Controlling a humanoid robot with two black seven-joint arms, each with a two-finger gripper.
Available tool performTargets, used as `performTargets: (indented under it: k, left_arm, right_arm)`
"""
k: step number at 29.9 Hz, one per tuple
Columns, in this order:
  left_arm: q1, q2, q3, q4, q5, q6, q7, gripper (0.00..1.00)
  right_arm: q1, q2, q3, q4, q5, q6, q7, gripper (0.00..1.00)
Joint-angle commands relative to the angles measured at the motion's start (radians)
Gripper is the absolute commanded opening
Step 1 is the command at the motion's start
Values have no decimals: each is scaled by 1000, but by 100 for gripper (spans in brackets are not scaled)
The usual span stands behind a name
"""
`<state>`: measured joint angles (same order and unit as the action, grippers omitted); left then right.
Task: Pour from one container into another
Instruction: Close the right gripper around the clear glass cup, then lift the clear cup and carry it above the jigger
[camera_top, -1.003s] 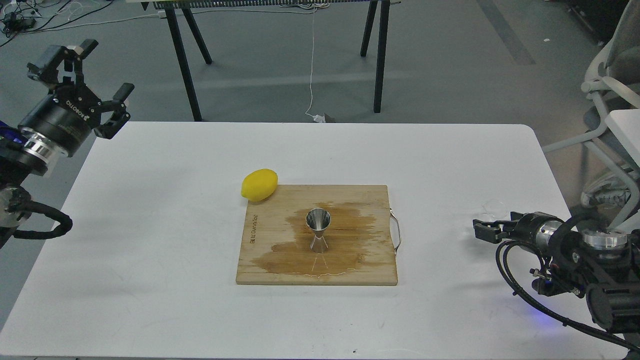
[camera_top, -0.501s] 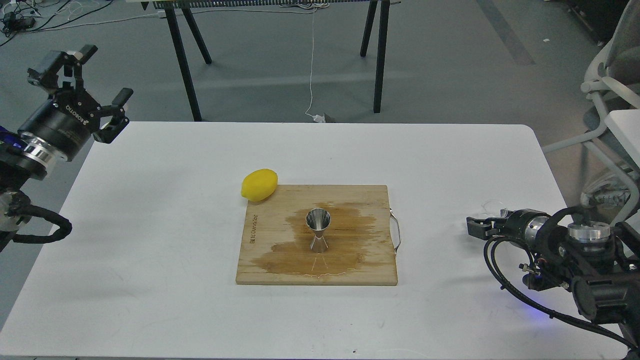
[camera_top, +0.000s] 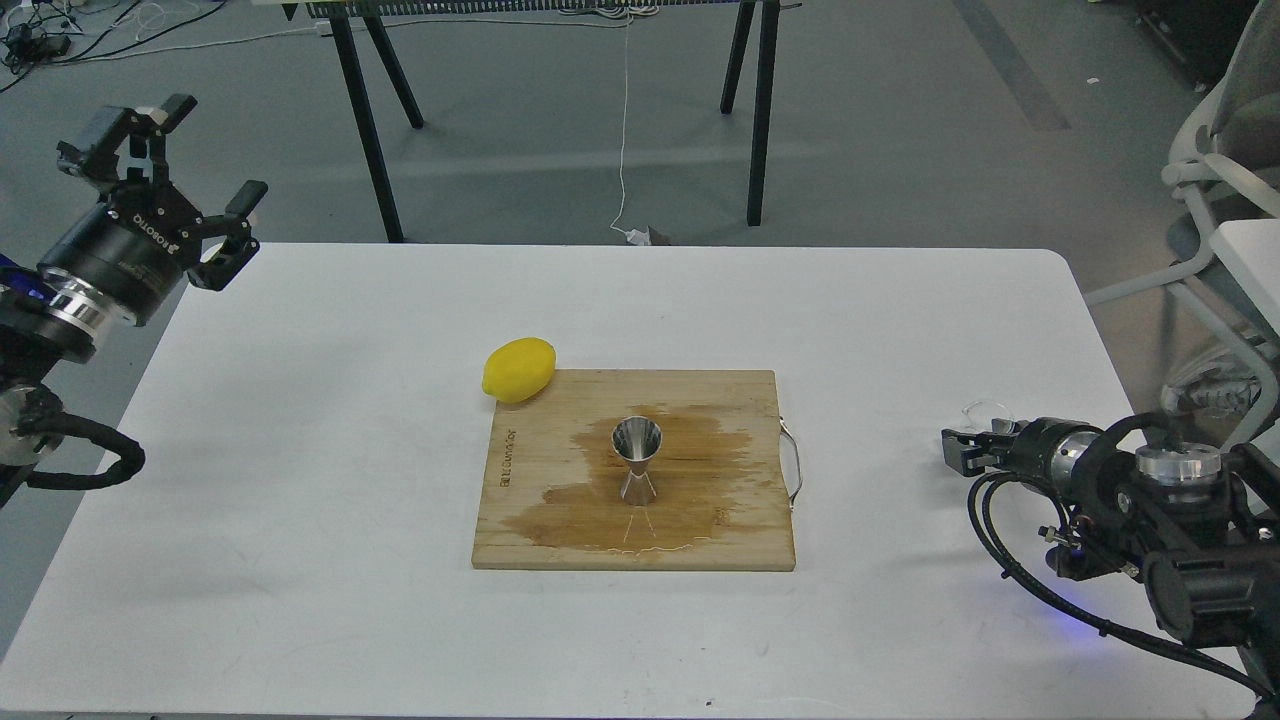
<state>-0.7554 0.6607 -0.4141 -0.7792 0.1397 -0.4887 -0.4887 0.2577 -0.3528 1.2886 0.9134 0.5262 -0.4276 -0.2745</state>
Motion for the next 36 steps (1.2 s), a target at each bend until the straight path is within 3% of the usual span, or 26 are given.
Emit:
performTargets:
  k: [1,9,15,22,30,36]
  left_arm:
    - [1,0,0,0,0,0,0,97]
    - [13,0,0,0,0,0,0,97]
    - [13,0,0,0,0,0,0,97]
    - [22,0,1,0,0,0,0,97]
    - [24,-1,15,0,3,0,0,97]
    - [25,-1,18,0,4,0,0,97]
  right_arm:
    - [0,0,-2,2,0,6,0,49]
    - [0,2,-3,9,-6,6,0,35]
    - [1,0,-3,31,-9,6,0,33]
    - [127,-69,-6,189,-86,-26,-12,31]
    - [579,-98,-430,206,-158,-19,-49,31]
    - [706,-57,-636,311,-273,-11,-51,30]
